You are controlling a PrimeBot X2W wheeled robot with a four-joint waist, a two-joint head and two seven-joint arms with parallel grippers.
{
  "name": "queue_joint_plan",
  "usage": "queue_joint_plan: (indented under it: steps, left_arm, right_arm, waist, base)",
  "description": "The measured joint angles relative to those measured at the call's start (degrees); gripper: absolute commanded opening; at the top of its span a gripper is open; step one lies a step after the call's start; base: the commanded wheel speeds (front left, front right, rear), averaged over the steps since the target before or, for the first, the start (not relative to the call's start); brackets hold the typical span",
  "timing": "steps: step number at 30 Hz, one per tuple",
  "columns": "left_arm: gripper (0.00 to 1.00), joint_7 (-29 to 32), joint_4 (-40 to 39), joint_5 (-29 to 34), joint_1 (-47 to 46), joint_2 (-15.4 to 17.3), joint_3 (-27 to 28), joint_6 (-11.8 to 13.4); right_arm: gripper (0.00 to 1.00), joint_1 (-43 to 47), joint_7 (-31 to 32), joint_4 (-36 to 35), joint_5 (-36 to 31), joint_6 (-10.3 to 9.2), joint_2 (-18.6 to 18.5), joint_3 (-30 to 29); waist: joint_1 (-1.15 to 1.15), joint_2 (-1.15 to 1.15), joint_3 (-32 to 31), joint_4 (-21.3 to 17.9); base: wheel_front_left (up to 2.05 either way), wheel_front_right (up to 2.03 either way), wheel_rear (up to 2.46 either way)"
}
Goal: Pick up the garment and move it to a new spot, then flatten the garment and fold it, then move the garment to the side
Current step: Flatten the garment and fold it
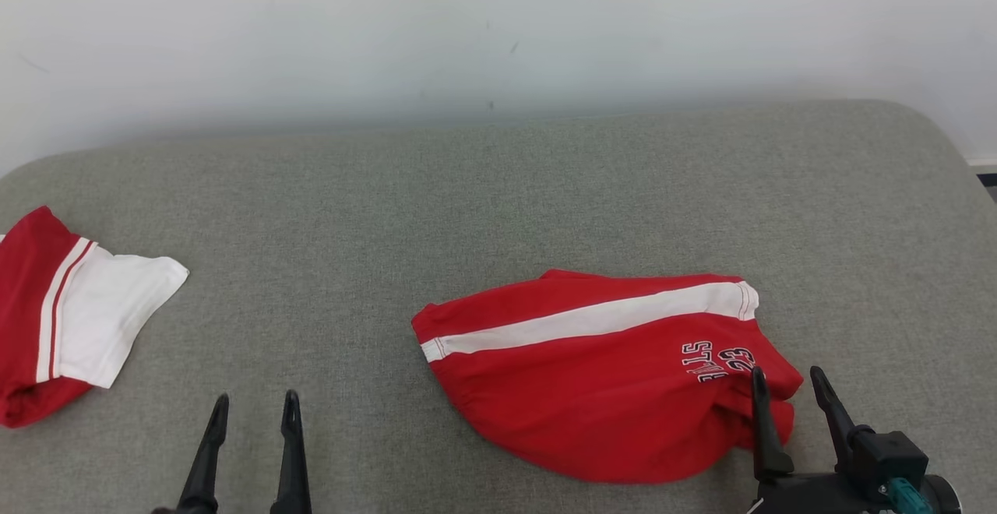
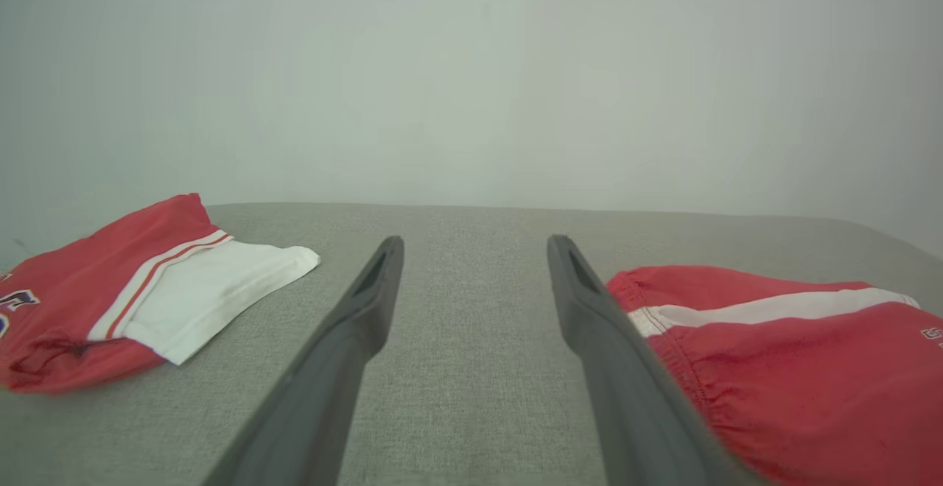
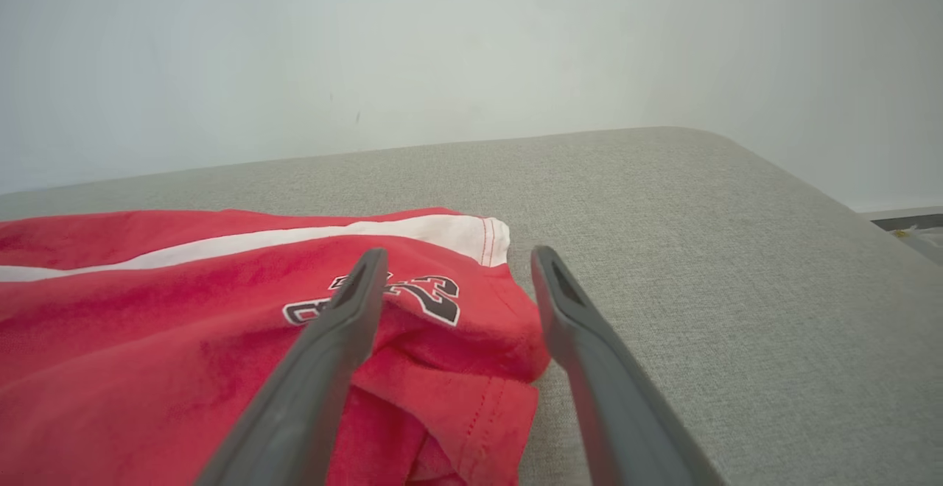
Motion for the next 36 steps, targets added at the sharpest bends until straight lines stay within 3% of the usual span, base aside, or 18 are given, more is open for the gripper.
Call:
queue_joint_plan:
  steps: [10, 36]
  left_arm:
    - [1.0, 0.0, 6.3, 5.4, 1.9, -1.6, 4.6, -3.2]
    - [1.0, 0.0, 9.7, 6.3, 1.5, -3.3, 6.3, -6.8]
  right_arm:
    - [1.0, 1.1, 0.0, -0.4, -2.1, 0.0, 0.0, -0.4]
    - [1.0, 1.7, 0.0, -0.7, -0.6, 0.0, 0.0, 0.2]
  waist:
    - [0.0, 0.0, -1.5, -0.6]
    - [0.01, 0.0, -1.8, -0.4]
  base:
    - [0.0, 0.0, 0.0]
    - [0.0, 0.0, 0.0]
